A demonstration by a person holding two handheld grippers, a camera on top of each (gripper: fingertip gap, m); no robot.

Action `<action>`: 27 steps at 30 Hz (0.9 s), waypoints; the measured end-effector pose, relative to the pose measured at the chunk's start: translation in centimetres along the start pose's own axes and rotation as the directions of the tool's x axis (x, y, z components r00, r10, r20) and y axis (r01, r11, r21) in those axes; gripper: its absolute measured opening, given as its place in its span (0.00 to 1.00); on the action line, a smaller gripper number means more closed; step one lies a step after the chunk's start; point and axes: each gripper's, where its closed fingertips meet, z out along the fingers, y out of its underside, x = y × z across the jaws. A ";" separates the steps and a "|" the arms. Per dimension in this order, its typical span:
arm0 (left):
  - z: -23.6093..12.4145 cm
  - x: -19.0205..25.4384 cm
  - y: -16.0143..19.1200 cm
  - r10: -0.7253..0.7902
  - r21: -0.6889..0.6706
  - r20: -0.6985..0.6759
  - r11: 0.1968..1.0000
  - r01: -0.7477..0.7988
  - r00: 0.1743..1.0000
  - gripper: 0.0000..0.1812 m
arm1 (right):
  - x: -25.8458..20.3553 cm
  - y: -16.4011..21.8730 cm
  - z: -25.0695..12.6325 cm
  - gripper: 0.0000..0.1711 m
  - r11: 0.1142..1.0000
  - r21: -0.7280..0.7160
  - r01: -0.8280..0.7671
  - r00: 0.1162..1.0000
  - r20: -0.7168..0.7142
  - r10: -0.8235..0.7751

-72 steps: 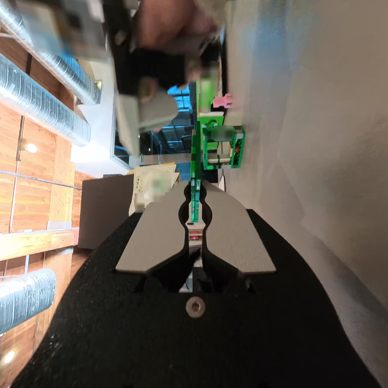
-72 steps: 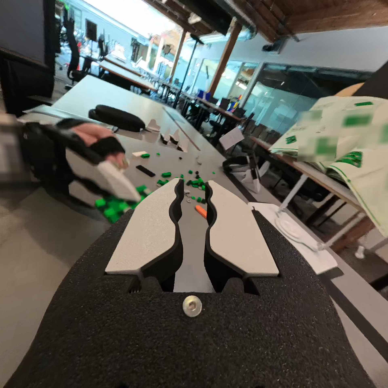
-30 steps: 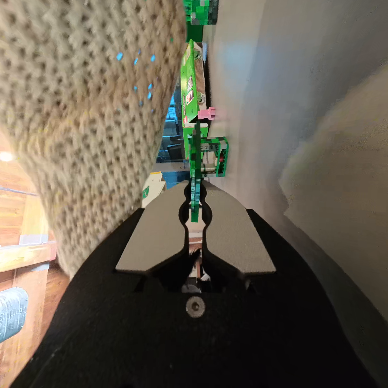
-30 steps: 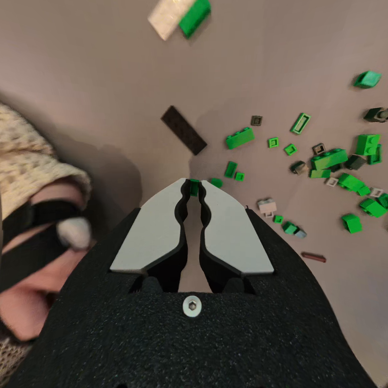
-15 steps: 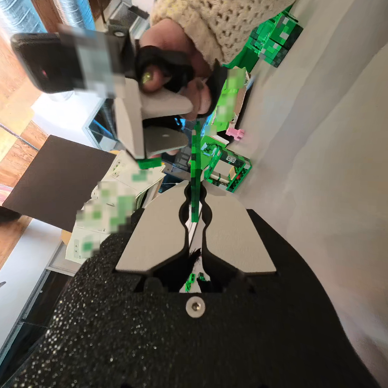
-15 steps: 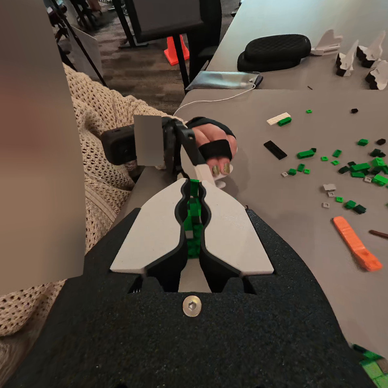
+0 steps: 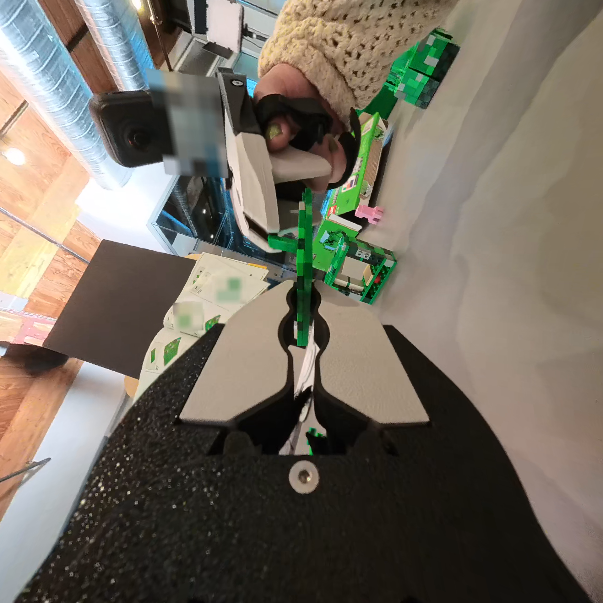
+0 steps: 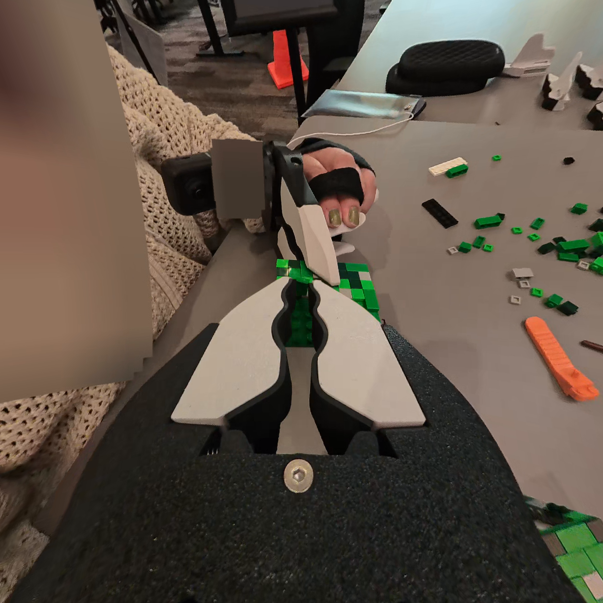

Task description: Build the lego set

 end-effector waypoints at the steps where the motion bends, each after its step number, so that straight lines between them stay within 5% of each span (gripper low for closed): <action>1: 0.0 0.1 -0.1 0.009 0.002 -0.002 1.000 -0.008 1.000 0.03 | -0.2 0.2 -0.1 0.04 1.000 -0.011 0.003 1.000 0.008 -0.003; 11: -0.1 0.2 -0.4 0.100 0.001 -0.002 0.995 -0.100 0.995 0.03 | -0.9 1.7 -0.6 0.05 0.993 -0.113 0.038 0.999 0.029 -0.035; 15: -0.3 0.5 -0.6 0.176 0.005 -0.015 0.984 -0.176 0.984 0.03 | -0.8 1.5 -0.6 0.05 0.973 -0.157 0.169 0.985 -0.014 -0.173; 27: -0.9 2.0 -3.7 0.205 0.144 -0.056 0.970 -0.196 0.977 0.03 | -2.7 3.0 1.0 0.08 0.912 -0.320 0.257 0.952 0.245 -0.182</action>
